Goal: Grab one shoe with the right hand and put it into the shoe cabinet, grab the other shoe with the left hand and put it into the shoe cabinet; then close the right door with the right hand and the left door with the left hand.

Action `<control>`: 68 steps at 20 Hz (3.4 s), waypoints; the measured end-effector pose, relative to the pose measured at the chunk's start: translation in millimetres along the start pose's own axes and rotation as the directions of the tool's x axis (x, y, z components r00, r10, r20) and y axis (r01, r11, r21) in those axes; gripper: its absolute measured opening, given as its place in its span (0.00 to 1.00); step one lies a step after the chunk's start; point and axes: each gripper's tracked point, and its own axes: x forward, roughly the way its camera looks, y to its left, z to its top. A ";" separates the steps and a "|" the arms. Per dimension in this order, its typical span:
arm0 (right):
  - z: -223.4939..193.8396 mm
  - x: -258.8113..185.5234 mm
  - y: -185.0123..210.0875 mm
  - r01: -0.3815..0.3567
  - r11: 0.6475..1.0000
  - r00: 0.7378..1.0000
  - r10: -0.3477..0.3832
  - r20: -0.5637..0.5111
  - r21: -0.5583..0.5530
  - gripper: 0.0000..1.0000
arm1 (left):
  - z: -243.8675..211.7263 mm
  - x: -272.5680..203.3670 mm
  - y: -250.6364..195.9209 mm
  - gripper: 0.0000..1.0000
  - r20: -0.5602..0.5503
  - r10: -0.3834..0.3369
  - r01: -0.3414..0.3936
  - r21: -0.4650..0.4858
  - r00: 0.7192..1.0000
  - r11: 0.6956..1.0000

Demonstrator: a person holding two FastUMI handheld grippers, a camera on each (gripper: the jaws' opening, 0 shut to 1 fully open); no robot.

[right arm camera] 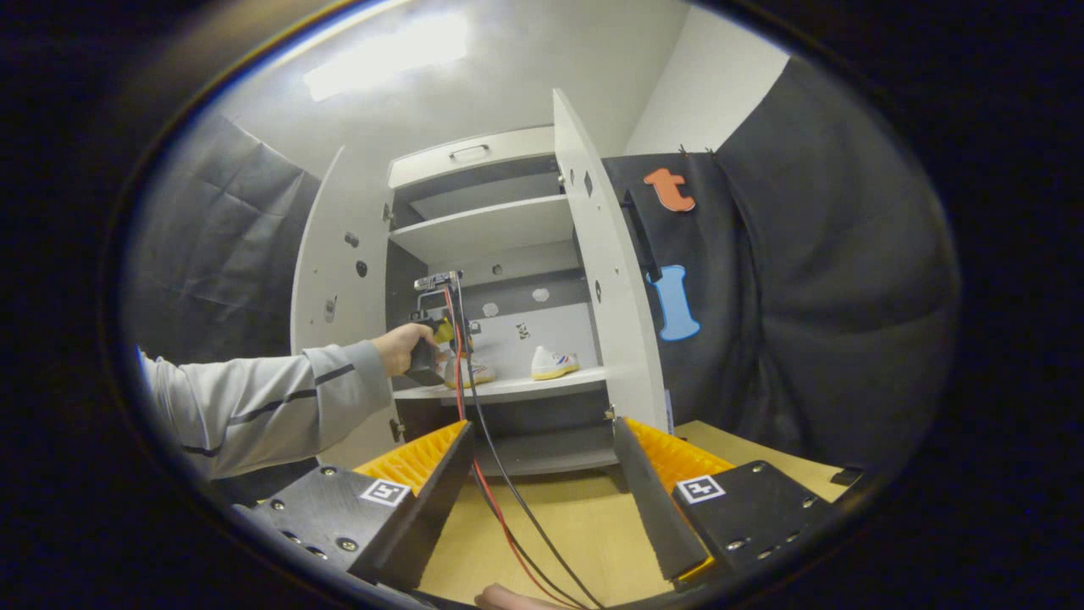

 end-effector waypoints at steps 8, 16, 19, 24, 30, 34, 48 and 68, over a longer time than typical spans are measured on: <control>14.9 -27.5 -4.6 0.077 0.995 0.997 -0.075 0.023 -0.061 0.98 | 16.6 -138.0 1.0 0.97 0.136 -0.096 0.085 0.081 0.986 0.993; 78.8 -18.4 -37.4 0.117 0.982 0.993 -0.114 0.029 -0.148 0.98 | -31.3 -285.1 33.4 0.96 0.266 -0.137 0.086 0.195 0.954 0.977; 108.8 -7.2 -71.2 0.172 0.965 0.985 -0.168 0.038 -0.198 0.97 | -55.0 -324.7 44.3 0.97 0.298 -0.197 0.145 0.185 0.934 0.972; 144.1 16.0 -118.1 0.208 0.944 0.977 -0.213 0.007 -0.255 0.98 | -99.8 -364.1 66.3 0.96 0.309 -0.239 0.197 0.160 0.921 0.967; 178.3 67.3 -173.6 0.238 0.924 0.968 -0.251 -0.006 -0.298 0.98 | -150.9 -385.9 87.0 0.97 0.319 -0.246 0.209 0.146 0.915 0.967; 191.8 117.1 -201.2 0.228 0.926 0.969 -0.246 -0.025 -0.301 0.98 | -166.7 -395.5 92.4 0.96 0.342 -0.260 0.208 0.183 0.903 0.961; 172.8 212.1 -191.8 0.147 0.962 0.972 -0.183 -0.148 -0.229 0.98 | -157.4 -409.7 151.3 0.96 0.414 -0.221 0.146 0.205 0.883 0.968; 151.9 210.4 -106.4 0.081 0.981 0.968 -0.120 -0.220 -0.175 0.89 | -166.9 -400.8 187.6 0.96 0.410 -0.222 0.173 0.153 0.884 0.973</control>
